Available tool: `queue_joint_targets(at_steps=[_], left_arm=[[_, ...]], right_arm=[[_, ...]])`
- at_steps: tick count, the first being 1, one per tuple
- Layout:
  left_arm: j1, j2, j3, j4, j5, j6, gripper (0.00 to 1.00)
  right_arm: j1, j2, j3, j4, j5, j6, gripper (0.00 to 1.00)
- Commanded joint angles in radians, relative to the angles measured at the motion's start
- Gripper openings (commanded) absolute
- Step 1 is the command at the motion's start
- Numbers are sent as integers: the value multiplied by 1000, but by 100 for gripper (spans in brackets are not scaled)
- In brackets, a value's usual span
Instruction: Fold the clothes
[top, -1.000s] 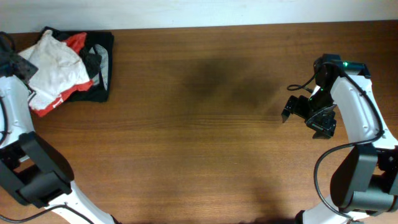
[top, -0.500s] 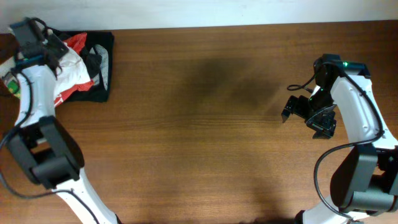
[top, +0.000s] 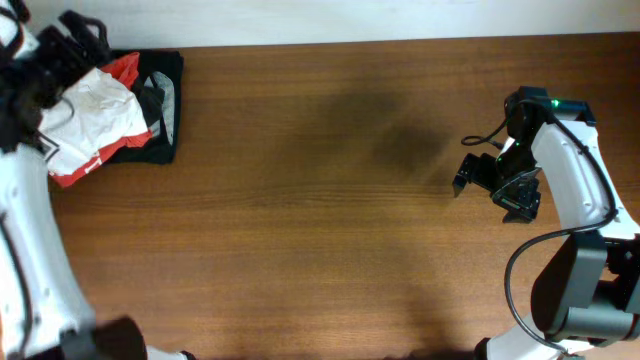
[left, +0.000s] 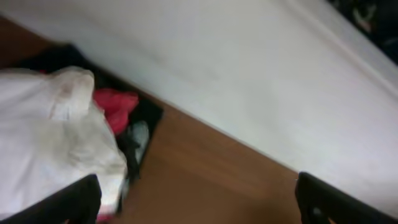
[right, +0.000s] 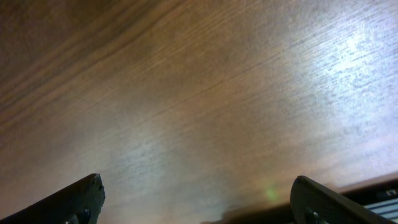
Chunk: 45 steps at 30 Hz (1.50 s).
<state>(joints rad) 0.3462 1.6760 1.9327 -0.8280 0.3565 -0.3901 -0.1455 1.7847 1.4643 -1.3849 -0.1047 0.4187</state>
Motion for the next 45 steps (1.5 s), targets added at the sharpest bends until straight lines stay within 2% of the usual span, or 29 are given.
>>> queue_joint_targets(at_steps=[1,6,8,13,16,20,23,27,29,31,35,39,42,45], left_arm=[[1,-103,-2,-191,65,40,99],[-45,-268,-43,-511,111,285,99],[-66,-329,-94,-523,112,294,99],[-140,-703,-492,-468,111,290,99],[-142,-865,-707,-548,111,290,99],[-142,-893,-754,-749,108,290,99],[-142,-893,-754,-760,107,291,99],[-224,-899,-757,-621,85,291,99],[-320,-933,-802,-440,84,291,99],[-396,-1025,-941,-171,79,340,99],[-402,-1252,-1284,160,62,339,99],[-402,-1400,-1494,290,5,339,99],[-402,-1489,-1643,504,-99,339,99],[-402,-1513,-1731,652,-172,339,99]], right_arm=[[-5,-5,11,-2,9,0,99],[-5,-5,11,-2,9,0,99],[-5,-5,11,-2,9,0,99],[-5,-5,11,-2,9,0,99],[-5,-5,11,-2,9,0,99],[-5,-5,11,-2,9,0,99],[-5,-5,11,-2,8,0,99],[-5,-5,11,-2,8,0,99],[-5,-5,11,-2,9,0,99],[-5,-5,11,-2,8,0,99],[-5,-5,11,-2,9,0,99],[-5,-5,11,-2,8,0,99],[-5,-5,11,-2,8,0,99],[-5,-5,11,-2,9,0,99]])
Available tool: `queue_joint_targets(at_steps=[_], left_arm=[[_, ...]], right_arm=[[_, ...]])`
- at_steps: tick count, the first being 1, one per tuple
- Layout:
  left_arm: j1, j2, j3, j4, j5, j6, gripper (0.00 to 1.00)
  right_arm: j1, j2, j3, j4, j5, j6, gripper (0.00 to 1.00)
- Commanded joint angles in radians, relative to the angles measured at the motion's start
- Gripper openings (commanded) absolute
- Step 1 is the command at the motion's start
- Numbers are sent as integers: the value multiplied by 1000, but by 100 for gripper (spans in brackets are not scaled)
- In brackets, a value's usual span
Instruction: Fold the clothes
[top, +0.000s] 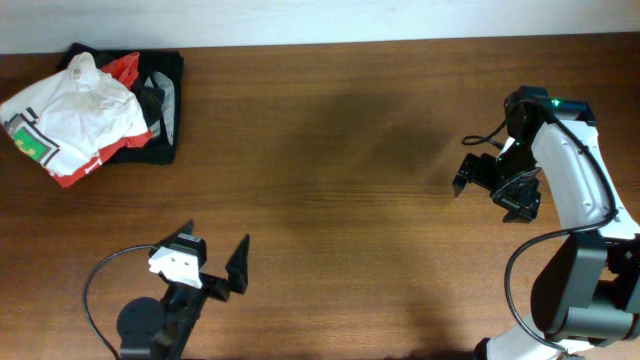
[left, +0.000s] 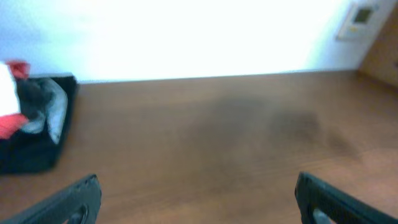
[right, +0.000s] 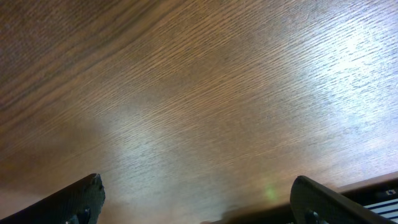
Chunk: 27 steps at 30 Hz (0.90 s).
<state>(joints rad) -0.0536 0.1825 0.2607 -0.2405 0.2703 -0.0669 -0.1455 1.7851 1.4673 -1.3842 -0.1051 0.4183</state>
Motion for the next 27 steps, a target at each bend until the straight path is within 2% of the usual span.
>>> queue_joint_targets(at_steps=[1,4,9,13,18,22,25,27], left_arm=[[-3,-23,-84,101,-116,16,99],[-2,-34,-129,138,-175,16,99],[3,-175,-209,140,-215,16,99],[42,-178,-250,215,-215,16,99],[76,-178,-253,175,-215,20,99],[76,-178,-253,319,-216,23,99],[76,-178,-253,293,-216,92,99],[76,-178,-253,242,-227,95,99]], right_arm=[[-5,-6,8,-2,9,1,99],[-5,-6,8,-2,9,1,99],[-5,-6,8,-2,9,1,99],[-5,-6,8,-2,9,1,99],[-5,-6,8,-2,9,1,99],[-5,-6,8,-2,9,1,99],[-5,-6,8,-2,9,1,99],[-5,-6,8,-2,9,1,99]])
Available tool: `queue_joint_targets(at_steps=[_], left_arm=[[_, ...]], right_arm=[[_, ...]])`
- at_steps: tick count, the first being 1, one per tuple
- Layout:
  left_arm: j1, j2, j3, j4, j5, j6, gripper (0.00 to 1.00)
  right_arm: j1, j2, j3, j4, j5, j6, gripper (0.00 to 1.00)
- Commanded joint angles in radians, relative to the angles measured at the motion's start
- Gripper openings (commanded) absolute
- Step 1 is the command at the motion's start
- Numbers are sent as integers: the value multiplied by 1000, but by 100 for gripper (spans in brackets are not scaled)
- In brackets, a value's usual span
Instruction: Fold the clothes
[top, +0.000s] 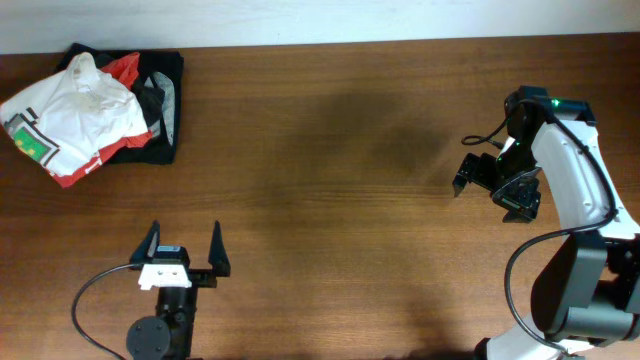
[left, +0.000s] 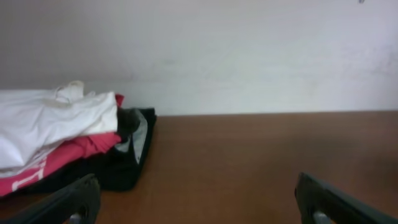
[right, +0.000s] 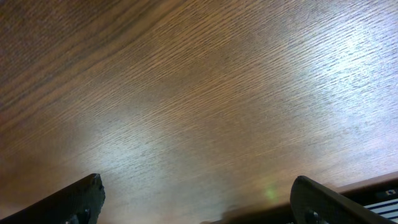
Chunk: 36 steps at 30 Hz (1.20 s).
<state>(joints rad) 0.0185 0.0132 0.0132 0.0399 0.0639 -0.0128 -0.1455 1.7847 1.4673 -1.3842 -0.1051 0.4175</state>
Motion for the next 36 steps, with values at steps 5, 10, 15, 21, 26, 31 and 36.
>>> queue_joint_targets(at_steps=[5,10,15,21,26,31,36], left_arm=[[4,-8,-5,-120,-35,40,99],[4,-8,-5,-120,-35,40,99],[4,-8,-5,-120,-35,40,99],[4,-8,-5,-120,-35,40,99],[4,-8,-5,-120,-35,40,99],[4,-8,-5,-120,-35,40,99],[4,-8,-5,-120,-35,40,99]], right_arm=[[-5,-5,8,-2,9,2,99],[-5,-5,8,-2,9,2,99],[-5,-5,8,-2,9,2,99],[-5,-5,8,-2,9,2,99],[24,-115,8,17,9,2,99],[126,-401,8,17,9,2,99],[179,-640,8,19,43,1,99]])
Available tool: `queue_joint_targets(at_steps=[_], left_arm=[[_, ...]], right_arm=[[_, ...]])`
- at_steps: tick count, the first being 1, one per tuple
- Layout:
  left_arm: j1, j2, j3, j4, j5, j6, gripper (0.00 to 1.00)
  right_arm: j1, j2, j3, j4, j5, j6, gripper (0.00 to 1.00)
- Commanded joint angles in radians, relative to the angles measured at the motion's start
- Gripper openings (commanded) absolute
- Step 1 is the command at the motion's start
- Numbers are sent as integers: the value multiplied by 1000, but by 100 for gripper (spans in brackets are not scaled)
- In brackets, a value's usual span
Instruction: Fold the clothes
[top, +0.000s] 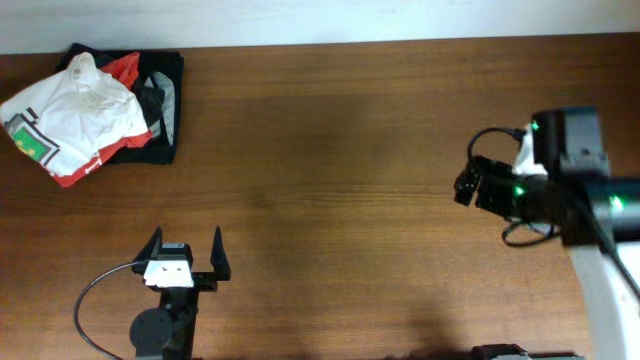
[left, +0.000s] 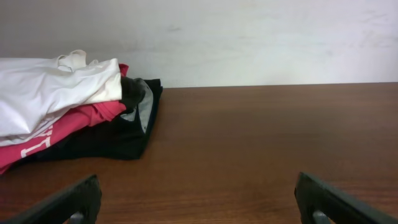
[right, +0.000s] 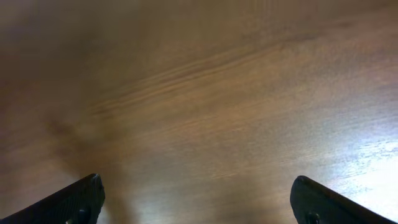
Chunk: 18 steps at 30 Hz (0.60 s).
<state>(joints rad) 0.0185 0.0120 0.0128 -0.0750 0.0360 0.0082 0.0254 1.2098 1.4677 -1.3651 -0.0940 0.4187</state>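
Note:
A pile of clothes (top: 90, 105) lies at the table's far left corner: a crumpled white shirt (top: 70, 110) on top, a red garment (top: 122, 68) under it, and a black one (top: 160, 150) at the bottom. The left wrist view shows the pile (left: 68, 106) from the side, well ahead on the left. My left gripper (top: 185, 257) sits near the front edge, open and empty, facing the back wall. My right gripper (top: 490, 192) hangs at the right side over bare wood, open and empty. Both wrist views show the fingers (left: 74, 199) (right: 74, 199) spread wide.
The brown wooden table (top: 340, 150) spans the whole view, with a white wall (left: 249, 37) along its back edge. A black cable (top: 100, 300) loops by the left arm's base. The right arm's body (top: 580, 190) looms large at the right edge.
My right arm has shifted: it looks larger in the overhead view and its wrist camera shows a different, darker patch of wood. The left gripper has barely moved. The clothes lie as before.
At first my left gripper was open at the far left corner over the pile, by the white shirt. Then it stood near the front edge, angled right, with the shirt lying on the pile. It later faced the back wall. The right arm stayed still until now.

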Motion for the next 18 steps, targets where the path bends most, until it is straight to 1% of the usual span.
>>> queue_joint_targets(at_steps=[1,3,5,9,11,15,17,18], left_arm=[[4,-7,-4,-5,-7,19,99],[4,-7,-5,-5,-7,19,99],[4,-7,-5,-5,-7,19,99],[4,-7,-4,-5,-7,19,99],[4,-7,-4,-5,-7,19,99],[4,-7,-4,-5,-7,19,99],[4,-7,-5,-5,-7,19,99],[4,-7,-4,-5,-7,19,99]], right_arm=[[8,-97,8,0,33,0,99],[8,-170,-10,26,24,3,99],[8,-242,-67,87,19,5,99],[8,-530,-379,308,3,4,99],[8,-721,-584,463,-39,4,99],[8,-1066,-882,659,-52,3,99],[8,-1189,-1004,749,-51,-4,99],[8,-1207,-1055,813,-52,-24,99]])
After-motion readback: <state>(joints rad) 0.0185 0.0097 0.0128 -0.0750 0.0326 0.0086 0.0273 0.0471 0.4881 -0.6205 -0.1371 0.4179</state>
